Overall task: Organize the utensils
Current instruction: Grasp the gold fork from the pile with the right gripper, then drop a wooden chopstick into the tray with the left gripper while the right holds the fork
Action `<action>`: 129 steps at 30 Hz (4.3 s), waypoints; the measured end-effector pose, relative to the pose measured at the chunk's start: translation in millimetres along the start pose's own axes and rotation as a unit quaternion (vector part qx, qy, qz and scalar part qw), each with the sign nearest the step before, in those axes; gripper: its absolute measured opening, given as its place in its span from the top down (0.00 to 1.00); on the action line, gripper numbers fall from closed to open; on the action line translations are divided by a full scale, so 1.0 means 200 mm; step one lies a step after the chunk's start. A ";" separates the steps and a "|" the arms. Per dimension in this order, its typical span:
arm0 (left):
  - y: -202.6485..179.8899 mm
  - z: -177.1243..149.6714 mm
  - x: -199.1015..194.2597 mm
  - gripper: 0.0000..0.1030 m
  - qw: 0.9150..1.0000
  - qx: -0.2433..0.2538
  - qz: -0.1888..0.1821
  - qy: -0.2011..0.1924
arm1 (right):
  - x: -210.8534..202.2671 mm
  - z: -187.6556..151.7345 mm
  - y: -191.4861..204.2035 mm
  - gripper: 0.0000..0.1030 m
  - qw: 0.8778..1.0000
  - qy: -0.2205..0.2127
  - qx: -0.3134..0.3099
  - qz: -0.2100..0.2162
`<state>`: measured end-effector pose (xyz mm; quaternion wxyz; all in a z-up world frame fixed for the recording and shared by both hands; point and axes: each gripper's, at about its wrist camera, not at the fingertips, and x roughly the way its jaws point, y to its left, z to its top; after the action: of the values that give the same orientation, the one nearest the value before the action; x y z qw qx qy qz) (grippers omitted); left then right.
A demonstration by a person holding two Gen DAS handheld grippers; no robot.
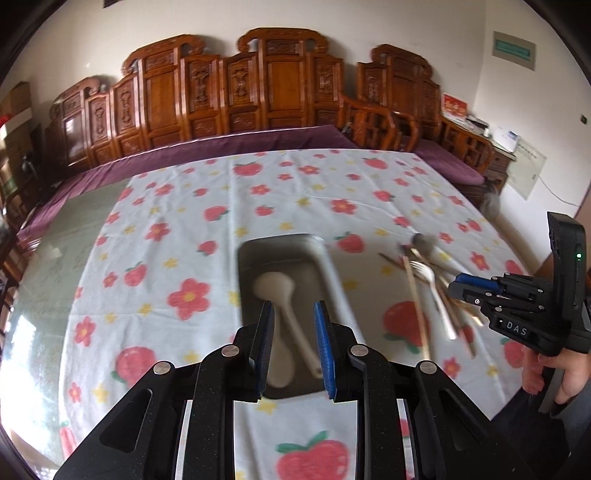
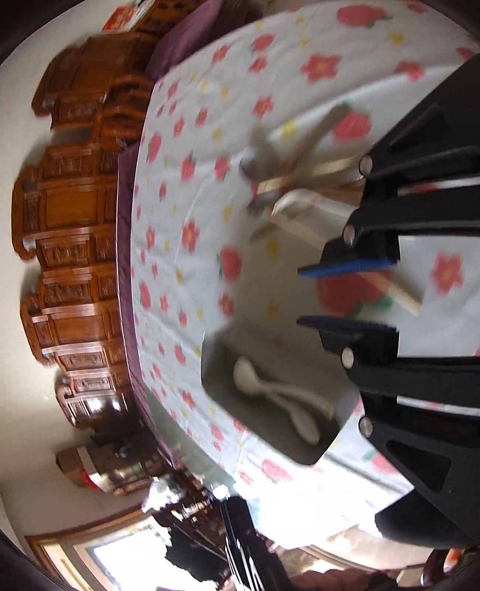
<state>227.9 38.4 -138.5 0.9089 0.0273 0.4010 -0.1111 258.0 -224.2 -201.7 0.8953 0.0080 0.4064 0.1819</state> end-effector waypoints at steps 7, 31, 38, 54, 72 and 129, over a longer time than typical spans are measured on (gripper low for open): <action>-0.19 -0.03 0.07 0.79 1.000 0.005 -0.027 0.010 | 0.10 -0.16 -0.19 0.75 0.999 0.032 0.013 -0.028; -0.50 -0.11 0.30 0.79 0.997 0.025 -0.033 0.058 | 0.25 -0.32 -0.29 0.94 0.997 0.066 0.029 -0.004; -0.61 -0.14 0.44 0.79 0.996 0.033 -0.037 0.075 | 0.14 -0.29 -0.28 0.94 0.999 0.033 0.025 0.007; -0.67 -0.23 0.65 0.73 0.993 0.054 0.005 0.106 | 0.12 -0.25 -0.32 0.94 0.999 0.015 0.035 0.010; -0.65 -0.35 0.65 0.96 0.992 0.039 -0.005 0.118 | 0.13 -0.26 -0.28 0.94 0.999 0.018 0.028 0.008; 0.01 -0.19 0.44 0.96 0.994 -0.033 0.016 0.100 | 0.07 -0.24 0.08 0.94 0.997 0.016 -0.041 0.055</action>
<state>258.8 30.0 -229.2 0.8663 0.0147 0.4929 -0.0795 226.4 -210.9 -240.7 0.8769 -0.0093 0.4117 0.2478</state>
